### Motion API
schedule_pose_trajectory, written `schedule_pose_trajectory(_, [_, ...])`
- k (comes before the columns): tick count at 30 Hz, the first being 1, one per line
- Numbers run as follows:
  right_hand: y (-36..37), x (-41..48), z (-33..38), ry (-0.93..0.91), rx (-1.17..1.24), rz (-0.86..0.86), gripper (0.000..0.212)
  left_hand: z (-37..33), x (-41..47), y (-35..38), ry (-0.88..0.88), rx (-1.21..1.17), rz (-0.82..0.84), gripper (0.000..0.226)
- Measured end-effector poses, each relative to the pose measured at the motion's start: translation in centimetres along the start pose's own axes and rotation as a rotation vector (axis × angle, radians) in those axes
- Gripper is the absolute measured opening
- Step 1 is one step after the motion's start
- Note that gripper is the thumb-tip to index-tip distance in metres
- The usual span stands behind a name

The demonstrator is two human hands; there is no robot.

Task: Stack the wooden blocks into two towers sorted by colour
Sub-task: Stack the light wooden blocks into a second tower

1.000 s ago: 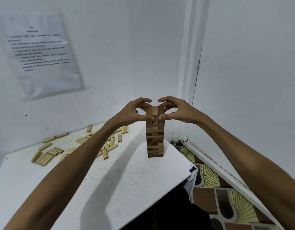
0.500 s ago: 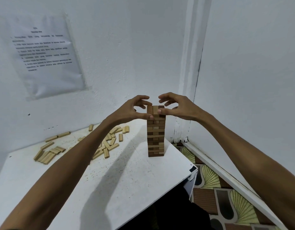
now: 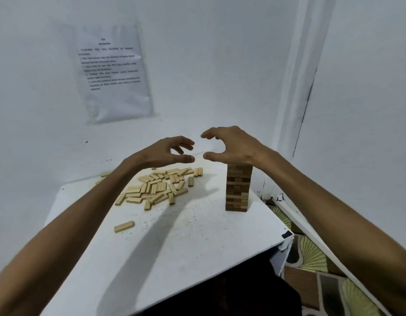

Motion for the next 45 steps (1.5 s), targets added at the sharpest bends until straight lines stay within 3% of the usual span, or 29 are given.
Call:
schedule_pose_trajectory(7, [6.9,-0.1,4.7,-0.077,0.064,0.144,0.056,5.8,-5.8,0.8,-0.165,0.057,-0.028,0.069])
schedule_pose_trajectory(12, [11.9,0.1,6.9,-0.116,0.085,0.207,0.053,10.3,-9.7,1.5,-0.242,0.113,-0.067,0.051])
schedule_pose_trajectory(18, [17.3,1.0,8.8,-0.126,0.071,0.258,0.050,14.9,-14.3,0.9,-0.349,0.101,-0.157,0.051])
schedule_pose_trajectory(28, [22.8,1.9,8.4,0.035,0.089,0.226,0.061,19.3,-17.0,0.6,-0.427,0.197,-0.255,0.043])
schedule_pose_trajectory(42, [23.7,2.5,8.6,0.103,0.106,0.080,0.029,18.7,-17.8,0.8,-0.307,0.130,-0.404,0.019])
schedule_pose_trajectory(45, [23.8,2.2,8.4,0.134,0.113,0.076,0.032,18.7,-18.1,0.8,-0.341,0.161,-0.400,0.025])
Point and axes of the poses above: each hand's wrist, its own x-axis towards the middle knuckle, its own y-axis out of the palm, z = x × y, the point moved 9 cm from there along x, towards the middle knuckle, and after that the axes turned 14 degrees about -x, right-handed, at the moved point
